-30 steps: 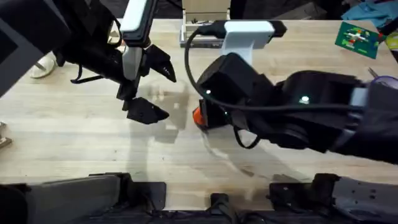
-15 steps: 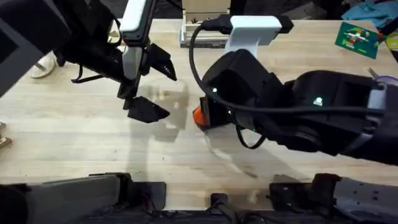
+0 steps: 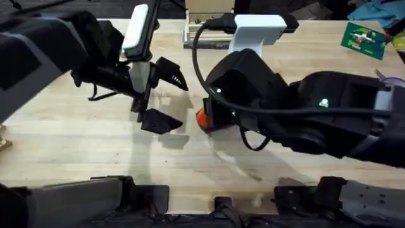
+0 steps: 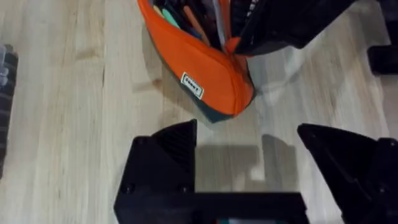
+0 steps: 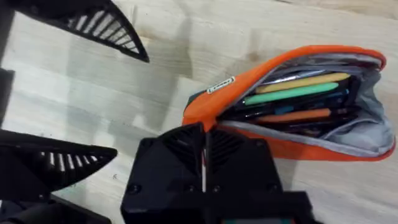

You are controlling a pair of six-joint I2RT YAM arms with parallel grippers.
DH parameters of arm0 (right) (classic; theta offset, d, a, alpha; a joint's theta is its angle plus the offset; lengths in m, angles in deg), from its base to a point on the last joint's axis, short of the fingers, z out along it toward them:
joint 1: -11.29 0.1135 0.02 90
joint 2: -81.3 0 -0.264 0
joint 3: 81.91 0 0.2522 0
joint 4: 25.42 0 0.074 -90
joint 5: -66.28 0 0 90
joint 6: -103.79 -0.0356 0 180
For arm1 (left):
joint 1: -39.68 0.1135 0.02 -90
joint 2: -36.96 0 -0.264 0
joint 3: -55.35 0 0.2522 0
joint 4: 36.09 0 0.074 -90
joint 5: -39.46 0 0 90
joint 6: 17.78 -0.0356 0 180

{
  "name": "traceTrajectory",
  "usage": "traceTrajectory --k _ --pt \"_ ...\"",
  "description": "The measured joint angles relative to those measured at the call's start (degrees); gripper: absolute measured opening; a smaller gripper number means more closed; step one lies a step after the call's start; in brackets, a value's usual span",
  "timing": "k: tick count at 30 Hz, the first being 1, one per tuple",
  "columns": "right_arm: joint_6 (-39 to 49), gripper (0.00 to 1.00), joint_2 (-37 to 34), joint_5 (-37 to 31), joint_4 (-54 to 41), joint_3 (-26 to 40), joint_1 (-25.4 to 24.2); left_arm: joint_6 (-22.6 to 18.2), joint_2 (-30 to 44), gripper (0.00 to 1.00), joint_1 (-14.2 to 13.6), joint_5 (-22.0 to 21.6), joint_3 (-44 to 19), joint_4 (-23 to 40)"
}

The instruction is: Unzip the bag, pick up the pens from the table one at a time and place them inside, then zip the bag closed.

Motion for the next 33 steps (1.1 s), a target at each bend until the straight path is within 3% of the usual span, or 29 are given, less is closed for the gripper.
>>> traceTrajectory --k 10,21,26,33 --pt "0.00 0.031 0.02 -0.02 0.02 0.00 0.00 2.99 0.00 0.993 -0.36 4.24 5.65 -6.93" --pt "0.00 0.030 0.02 -0.02 0.02 0.00 0.00 15.01 0.00 0.993 -5.92 5.10 6.67 -16.49" --pt "0.00 0.030 0.02 -0.02 0.04 0.00 0.00 18.36 0.20 0.993 -8.31 5.12 6.67 -18.06" --pt "0.00 0.030 0.02 -0.02 0.04 0.00 0.00 19.85 9.10 0.994 -9.66 8.18 6.67 -20.56"
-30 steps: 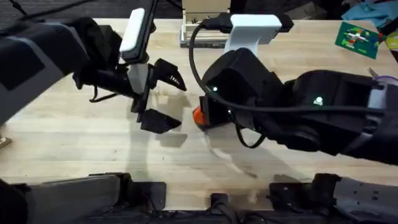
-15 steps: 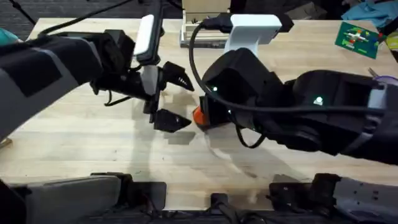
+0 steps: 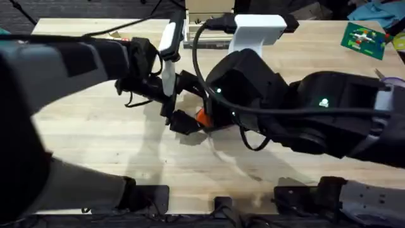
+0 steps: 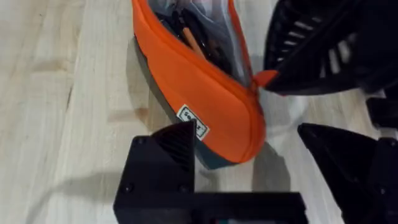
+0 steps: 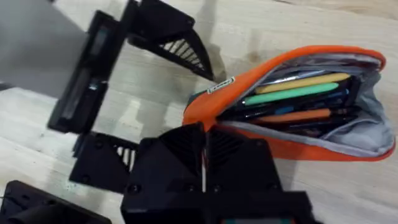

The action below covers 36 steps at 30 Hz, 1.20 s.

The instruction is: Unzip the bag, pick up the pens from the table one at a time and place them inside, then zip the bag closed.

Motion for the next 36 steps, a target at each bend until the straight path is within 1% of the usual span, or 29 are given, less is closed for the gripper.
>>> traceTrajectory --k 5,8,10,14,17,18,19,20,21,23,28,36 --pt "0.00 0.030 0.00 0.00 0.02 0.00 0.00 0.39 4.54 0.995 0.00 4.27 0.00 -1.98" --pt "0.00 0.030 0.00 0.00 0.02 0.00 0.00 0.41 5.37 0.994 0.00 5.60 0.00 -2.02" --pt "0.00 0.030 0.00 0.00 0.02 0.00 0.00 0.52 5.37 0.952 0.00 6.40 0.00 -2.09" --pt "0.00 0.030 0.00 0.00 0.02 0.00 0.00 0.76 5.37 0.728 0.00 7.10 0.00 -2.53" --pt "0.00 0.030 -0.02 0.00 0.02 0.00 0.00 0.77 5.37 0.526 0.00 7.49 0.00 -3.38" --pt "0.00 0.030 -0.01 0.00 0.00 0.00 0.00 0.85 5.37 0.277 0.00 7.70 0.01 -3.45" --pt "0.00 0.030 0.00 0.00 0.00 0.00 0.00 1.01 5.37 0.199 0.00 7.72 0.02 -3.40" --pt "0.00 0.030 -0.02 0.00 0.02 0.00 0.00 1.10 5.37 0.100 0.00 7.71 0.04 -3.35" --pt "0.00 0.030 0.00 0.00 0.02 0.00 0.00 1.00 5.37 0.063 0.00 7.70 0.07 -3.42" --pt "0.00 0.030 0.00 0.00 0.02 0.00 0.00 0.98 5.37 0.048 0.00 7.70 0.07 -3.44" --pt "0.23 0.030 0.00 0.04 -0.09 0.00 -0.89 0.98 5.37 0.047 0.00 7.71 0.07 -3.46" --pt "1.59 0.030 0.00 0.74 -1.44 0.00 -5.96 0.98 5.37 0.044 0.00 7.70 0.07 -3.66"
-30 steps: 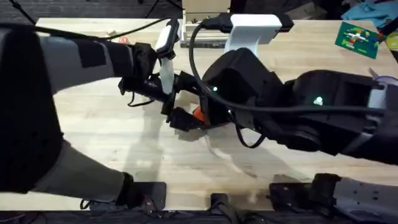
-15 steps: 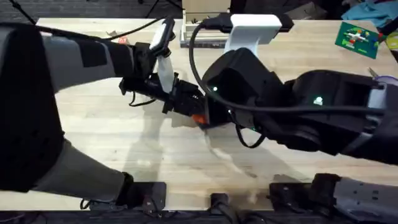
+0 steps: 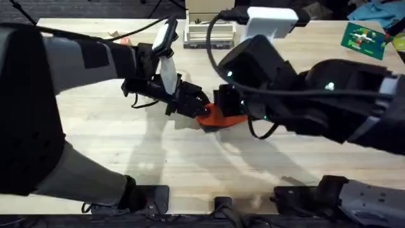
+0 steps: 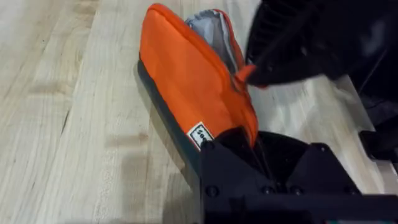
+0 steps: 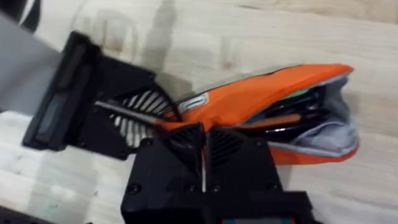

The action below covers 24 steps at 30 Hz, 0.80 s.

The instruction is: Unzip the bag, pick up the pens from the table one at a time and place them inside, then zip the bag closed.

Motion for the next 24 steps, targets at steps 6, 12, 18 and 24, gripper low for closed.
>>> traceTrajectory --k 6,12,18,24 --pt "3.03 0.030 -0.01 2.06 -0.32 0.00 -4.62 0.00 0.00 0.044 0.00 0.09 -0.01 -0.21" --pt "6.14 0.030 0.00 5.77 -0.64 0.00 -10.24 -0.01 0.00 0.044 0.00 0.24 -0.02 -0.63" --pt "7.92 0.030 0.00 9.58 -2.68 0.00 -18.27 0.00 0.00 0.044 0.00 0.17 -0.02 -0.57" --pt "9.64 0.032 -0.63 9.95 -4.28 0.00 -26.09 0.00 0.00 0.044 0.00 0.15 0.00 -0.17"
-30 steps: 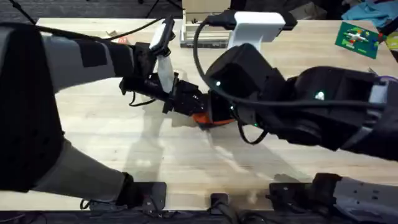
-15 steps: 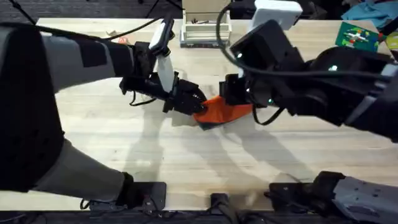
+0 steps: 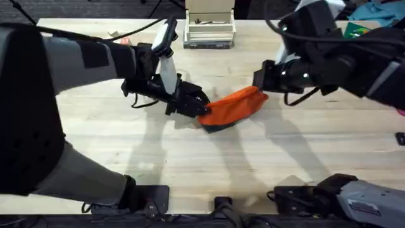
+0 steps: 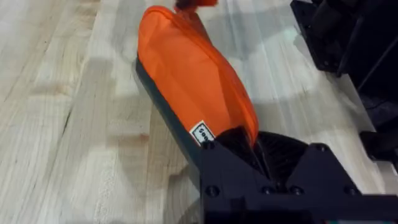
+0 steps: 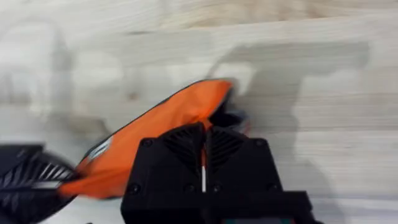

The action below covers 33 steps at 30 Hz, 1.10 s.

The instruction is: Unzip the bag, pick up the pens from the table one at a time and place them inside, then zip the bag closed.

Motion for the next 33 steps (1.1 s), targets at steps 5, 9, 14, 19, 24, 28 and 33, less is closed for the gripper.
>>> traceTrajectory --k 5,9,14,19,24,28,33 --pt "1.56 0.032 -2.10 0.32 0.03 0.00 -6.50 0.00 0.00 0.044 0.00 0.01 0.00 -0.03" --pt "1.88 0.033 -2.26 3.20 -0.18 0.00 -11.61 -0.04 0.00 0.044 -0.59 0.16 -0.02 -0.71" --pt "2.28 0.033 -2.26 3.70 0.80 -0.58 -17.24 -0.03 0.00 0.044 -0.99 -0.02 -0.01 -0.59" --pt "2.48 0.033 -3.33 -0.93 3.26 -4.24 -23.16 -0.02 0.00 0.044 -0.57 -0.20 0.00 -0.16" --pt "2.52 0.032 -6.28 -1.05 3.76 -8.81 -23.40 -0.03 0.00 0.044 -0.57 -0.20 0.00 -0.17" --pt "2.71 0.031 -5.56 -1.05 4.19 -9.09 -23.38 -0.02 0.00 0.044 -0.57 -0.20 0.00 -0.17" --pt "6.19 0.048 1.92 1.19 4.17 -8.04 -23.28 -0.02 0.00 0.044 -0.57 -0.20 0.00 -0.15"
